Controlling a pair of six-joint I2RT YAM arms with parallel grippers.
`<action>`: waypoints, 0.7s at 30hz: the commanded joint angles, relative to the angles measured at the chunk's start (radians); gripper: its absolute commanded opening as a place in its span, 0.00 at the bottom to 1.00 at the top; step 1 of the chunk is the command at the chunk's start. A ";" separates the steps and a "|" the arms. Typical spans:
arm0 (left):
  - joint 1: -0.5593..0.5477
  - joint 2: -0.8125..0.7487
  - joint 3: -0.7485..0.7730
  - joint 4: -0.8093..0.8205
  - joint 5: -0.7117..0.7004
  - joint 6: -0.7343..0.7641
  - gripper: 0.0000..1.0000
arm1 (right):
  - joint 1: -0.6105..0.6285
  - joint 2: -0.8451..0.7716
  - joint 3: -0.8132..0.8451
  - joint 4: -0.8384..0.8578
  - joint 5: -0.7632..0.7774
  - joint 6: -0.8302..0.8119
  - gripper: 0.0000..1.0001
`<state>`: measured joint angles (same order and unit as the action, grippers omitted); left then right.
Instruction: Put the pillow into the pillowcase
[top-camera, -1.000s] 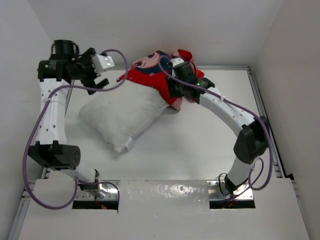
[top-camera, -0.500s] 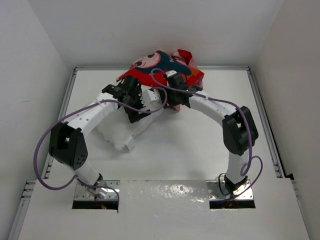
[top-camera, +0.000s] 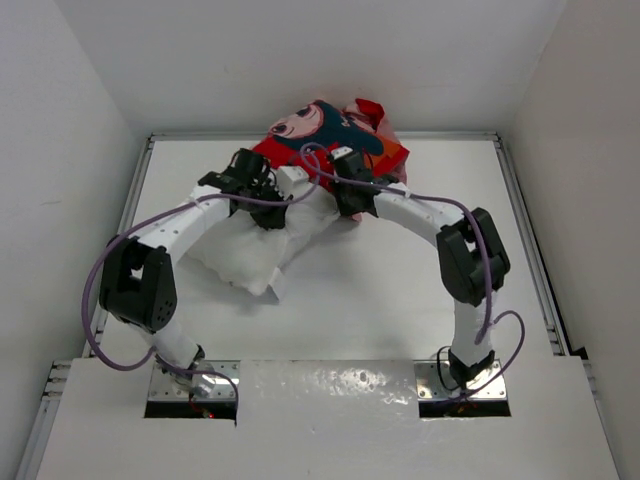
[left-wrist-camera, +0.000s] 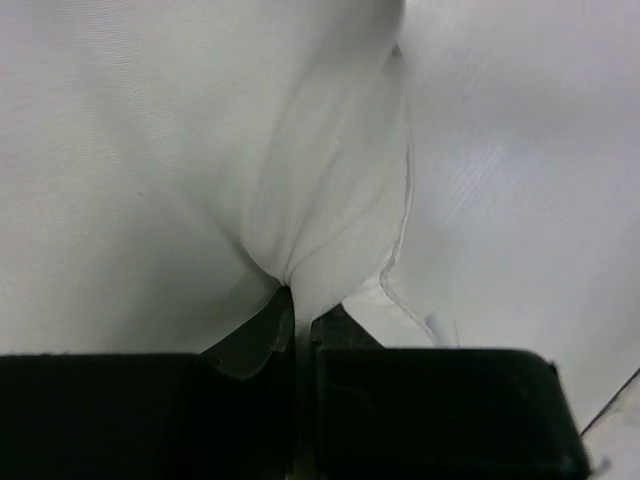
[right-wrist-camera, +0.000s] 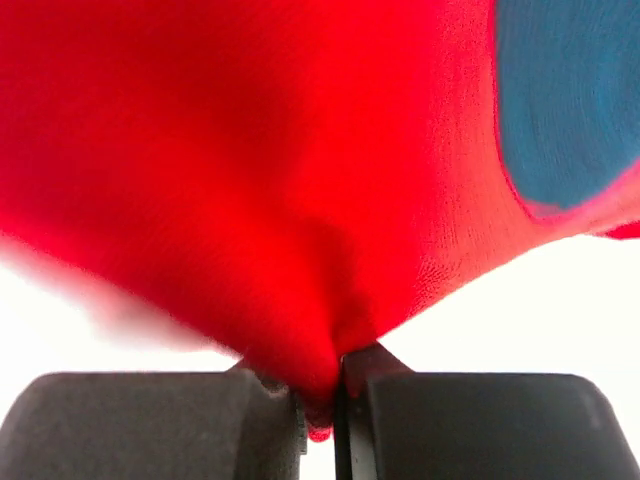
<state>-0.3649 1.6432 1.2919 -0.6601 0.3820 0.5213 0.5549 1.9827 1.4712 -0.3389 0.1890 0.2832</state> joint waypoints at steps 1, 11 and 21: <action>0.089 0.015 0.110 0.120 0.150 -0.216 0.00 | 0.152 -0.203 -0.031 -0.121 0.018 -0.122 0.00; 0.106 0.046 0.210 0.178 0.152 -0.391 0.00 | 0.263 -0.358 -0.141 -0.064 -0.437 0.052 0.00; 0.083 0.001 0.092 0.217 0.339 -0.386 0.00 | 0.085 -0.403 -0.436 0.308 -0.450 0.326 0.31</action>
<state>-0.2462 1.6913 1.4078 -0.5571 0.5785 0.1635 0.6788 1.5646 0.9577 -0.1123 -0.1722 0.5499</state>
